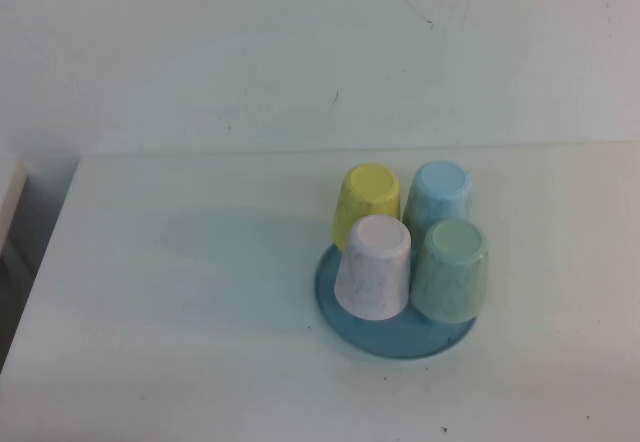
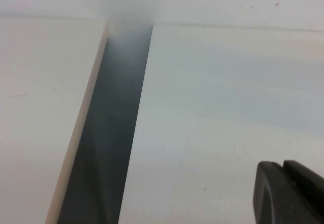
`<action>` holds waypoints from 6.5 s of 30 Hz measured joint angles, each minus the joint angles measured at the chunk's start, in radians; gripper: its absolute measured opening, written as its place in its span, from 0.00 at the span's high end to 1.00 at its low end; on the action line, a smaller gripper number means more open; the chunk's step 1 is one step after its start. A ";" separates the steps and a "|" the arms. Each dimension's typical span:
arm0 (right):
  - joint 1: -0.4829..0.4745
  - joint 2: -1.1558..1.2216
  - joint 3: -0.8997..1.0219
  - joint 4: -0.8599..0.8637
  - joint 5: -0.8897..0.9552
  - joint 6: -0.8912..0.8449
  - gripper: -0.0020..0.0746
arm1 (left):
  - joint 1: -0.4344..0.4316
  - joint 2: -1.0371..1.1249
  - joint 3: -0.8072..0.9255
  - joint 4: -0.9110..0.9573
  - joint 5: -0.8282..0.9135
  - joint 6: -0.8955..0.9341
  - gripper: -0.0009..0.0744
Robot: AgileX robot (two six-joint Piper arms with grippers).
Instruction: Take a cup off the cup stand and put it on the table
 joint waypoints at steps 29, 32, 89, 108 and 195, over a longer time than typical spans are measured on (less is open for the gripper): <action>0.000 0.000 0.000 -0.093 0.000 -0.029 0.98 | 0.000 0.000 0.000 0.019 -0.001 0.000 0.99; 0.000 0.000 0.000 -0.103 0.000 -0.032 0.98 | 0.000 0.000 0.000 0.019 -0.001 0.000 0.99; 0.000 0.015 -0.084 0.603 -0.011 -0.057 0.98 | 0.000 0.000 0.000 0.019 -0.001 0.000 0.99; 0.163 0.917 -0.921 0.193 0.538 -0.267 0.98 | 0.000 0.000 0.000 0.019 -0.002 0.000 0.99; 0.547 1.974 -1.743 0.147 0.873 -0.336 0.12 | 0.000 0.000 0.000 0.021 -0.002 0.000 0.99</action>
